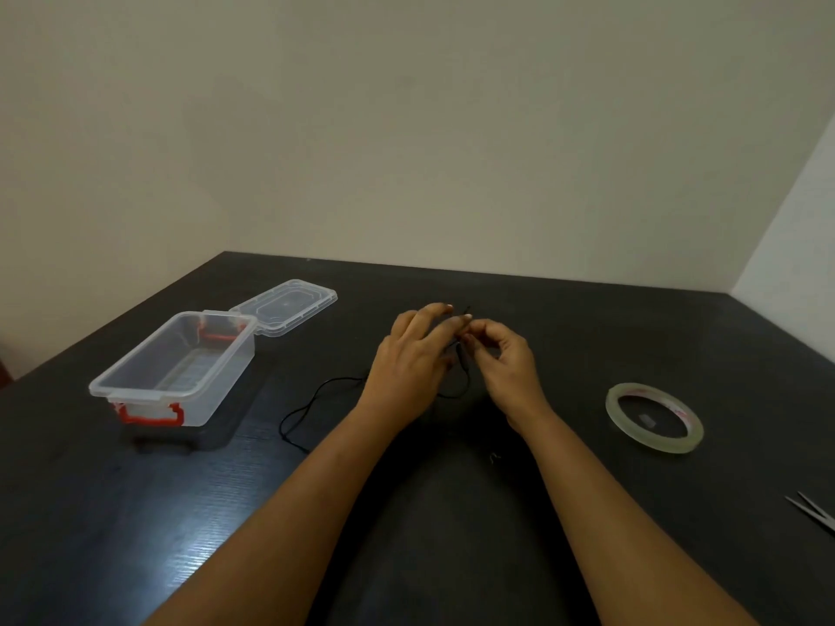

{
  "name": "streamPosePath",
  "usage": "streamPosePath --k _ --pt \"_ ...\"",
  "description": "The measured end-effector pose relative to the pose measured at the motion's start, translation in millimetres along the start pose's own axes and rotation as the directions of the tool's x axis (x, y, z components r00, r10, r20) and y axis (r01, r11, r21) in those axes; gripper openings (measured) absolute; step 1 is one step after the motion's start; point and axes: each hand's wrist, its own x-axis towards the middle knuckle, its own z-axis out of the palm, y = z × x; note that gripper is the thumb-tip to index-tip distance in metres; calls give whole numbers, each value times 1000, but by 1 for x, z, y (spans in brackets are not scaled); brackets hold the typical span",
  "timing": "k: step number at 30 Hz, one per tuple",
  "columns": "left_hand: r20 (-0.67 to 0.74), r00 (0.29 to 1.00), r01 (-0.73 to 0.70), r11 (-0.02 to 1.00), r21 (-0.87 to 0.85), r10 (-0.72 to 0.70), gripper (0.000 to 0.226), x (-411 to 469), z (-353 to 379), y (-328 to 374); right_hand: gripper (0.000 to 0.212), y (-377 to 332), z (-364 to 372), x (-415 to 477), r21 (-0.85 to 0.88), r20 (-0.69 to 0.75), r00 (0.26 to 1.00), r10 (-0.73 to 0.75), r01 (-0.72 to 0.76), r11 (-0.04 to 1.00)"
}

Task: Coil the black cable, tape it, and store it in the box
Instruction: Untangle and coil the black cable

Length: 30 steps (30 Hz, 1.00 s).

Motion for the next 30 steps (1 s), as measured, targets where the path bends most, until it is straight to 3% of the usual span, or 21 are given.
streamPosePath --k 5,9,14,18,22,26,28,30 --pt "74 993 106 985 -136 -96 69 -1 1 -1 16 -5 -1 1 -62 -10 1000 -19 19 998" --pt "67 966 256 907 -334 -248 89 0 -2 -5 10 -9 -1 0 -78 42 999 6 -3 997" --pt "44 977 207 899 -386 -207 56 2 -7 -14 8 -12 0 0 -192 103 991 87 -66 979" --pt "92 990 124 957 -261 -103 30 2 -12 -6 8 -12 1 -3 -211 187 974 128 -88 973" --pt "-107 974 179 970 -163 -198 27 5 -11 -16 7 -13 -1 -3 -251 181 979 90 -42 967" --pt "-316 842 348 888 -301 -437 28 5 -22 -31 7 -12 -1 -3 -603 134 988 75 21 797" --pt "-316 813 389 860 -329 -489 31 4 -25 -35 9 -11 -2 -1 -512 101 991 90 -26 859" --pt "-269 825 416 856 -307 -498 33 3 -23 -35 18 -15 -2 -1 -199 124 980 154 -127 972"
